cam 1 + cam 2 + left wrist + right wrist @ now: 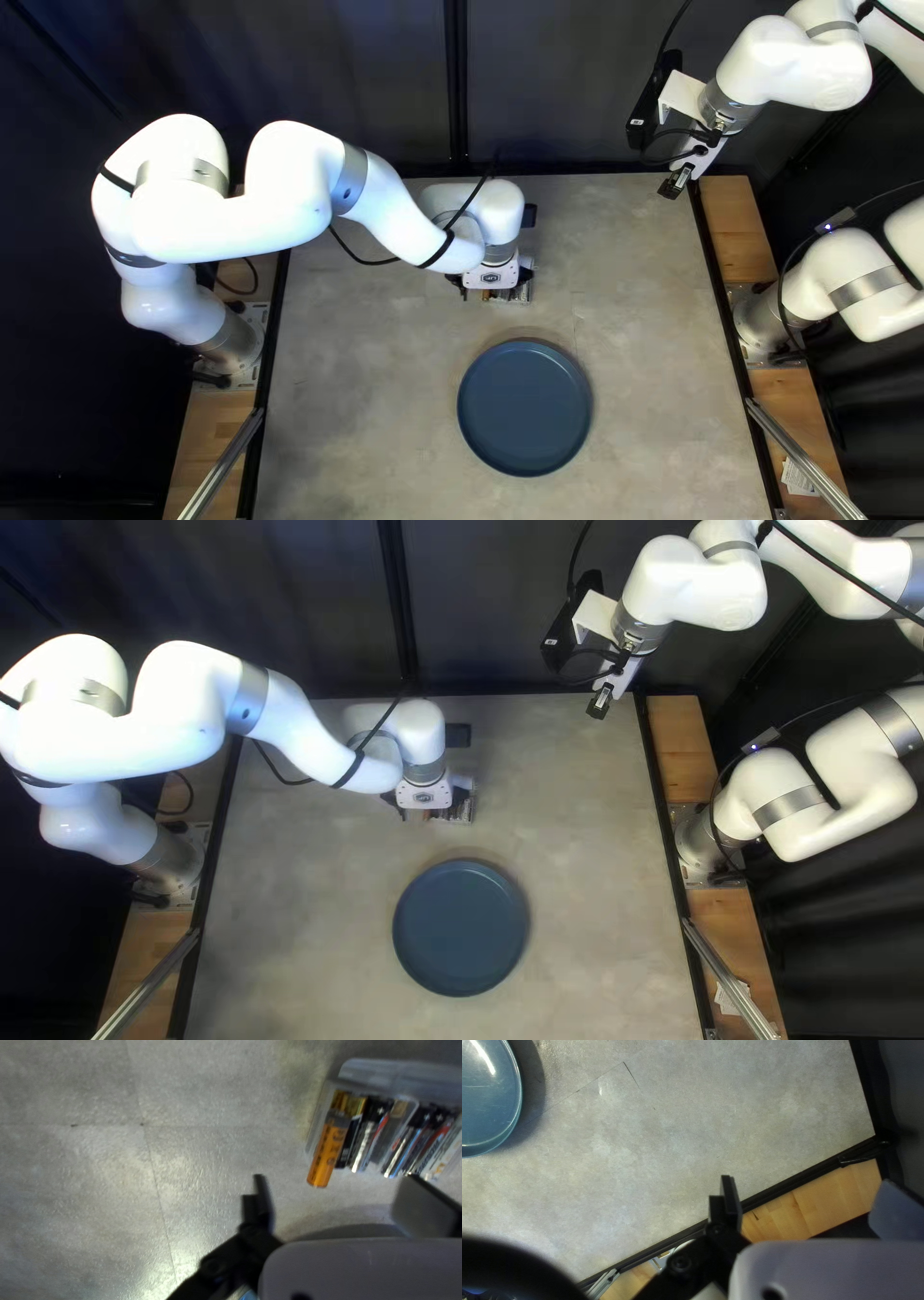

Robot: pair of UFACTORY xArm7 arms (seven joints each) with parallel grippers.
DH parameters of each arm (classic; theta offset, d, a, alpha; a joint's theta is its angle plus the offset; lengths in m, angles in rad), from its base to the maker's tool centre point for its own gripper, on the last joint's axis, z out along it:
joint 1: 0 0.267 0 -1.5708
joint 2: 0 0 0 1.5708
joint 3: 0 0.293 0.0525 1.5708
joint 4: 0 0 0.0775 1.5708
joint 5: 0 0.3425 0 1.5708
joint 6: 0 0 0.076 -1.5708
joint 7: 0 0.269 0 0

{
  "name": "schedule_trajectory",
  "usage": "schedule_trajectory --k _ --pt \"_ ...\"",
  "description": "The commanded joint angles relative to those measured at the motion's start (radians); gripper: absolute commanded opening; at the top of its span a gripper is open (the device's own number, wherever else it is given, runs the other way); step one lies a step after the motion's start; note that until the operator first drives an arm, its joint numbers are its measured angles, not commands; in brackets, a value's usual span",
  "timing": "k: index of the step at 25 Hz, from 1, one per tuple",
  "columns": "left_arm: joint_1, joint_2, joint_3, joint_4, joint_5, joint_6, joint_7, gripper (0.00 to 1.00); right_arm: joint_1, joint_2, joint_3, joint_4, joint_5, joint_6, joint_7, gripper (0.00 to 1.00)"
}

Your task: Pick up the batteries from the table and place them into the container

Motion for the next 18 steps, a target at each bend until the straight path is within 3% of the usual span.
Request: schedule_trajectory --k 1,13,18 --pt "-0.012 -0.063 -0.004 -0.073 0.009 -0.013 -0.018 1.00 0.000 0.000 0.000 0.000 0.000 0.000 0.000 1.00" --pt "-0.025 -0.103 -0.033 -0.182 -0.015 -0.079 0.023 1.00 0.000 0.000 0.000 0.000 0.000 0.000 0.000 1.00" --pt "-0.016 -0.087 -0.031 -0.185 -0.022 -0.094 0.039 1.00 0.000 0.000 0.000 0.000 0.000 0.000 0.000 1.00"
